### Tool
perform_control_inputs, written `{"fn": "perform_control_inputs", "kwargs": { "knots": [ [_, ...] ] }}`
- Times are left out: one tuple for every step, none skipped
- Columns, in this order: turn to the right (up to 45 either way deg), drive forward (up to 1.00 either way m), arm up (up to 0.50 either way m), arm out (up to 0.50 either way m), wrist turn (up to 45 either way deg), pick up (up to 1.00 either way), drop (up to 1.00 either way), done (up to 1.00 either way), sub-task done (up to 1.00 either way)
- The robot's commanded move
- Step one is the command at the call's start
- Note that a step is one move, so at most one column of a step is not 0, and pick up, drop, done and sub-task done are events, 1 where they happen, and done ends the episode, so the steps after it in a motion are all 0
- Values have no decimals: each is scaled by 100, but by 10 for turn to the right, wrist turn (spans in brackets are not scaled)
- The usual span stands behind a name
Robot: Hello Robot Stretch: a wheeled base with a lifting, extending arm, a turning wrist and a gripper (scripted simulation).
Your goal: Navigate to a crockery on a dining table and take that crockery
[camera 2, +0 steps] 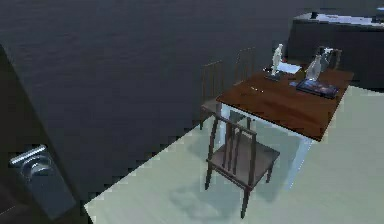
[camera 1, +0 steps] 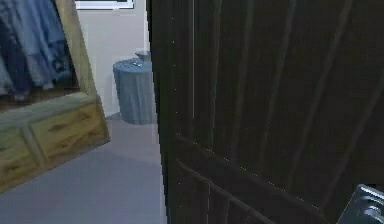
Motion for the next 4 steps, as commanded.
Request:
{"fn": "perform_control_inputs", "kwargs": {
  "knots": [
    [-390, 0, 0, 0, 0, 0, 0, 0, 0],
    [0, 100, 0, 0, 0, 0, 0, 0, 0],
    [-270, 0, 0, 0, 0, 0, 0, 0, 0],
    [0, 5, 0, 0, 0, 0, 0, 0, 0]
  ]
}}
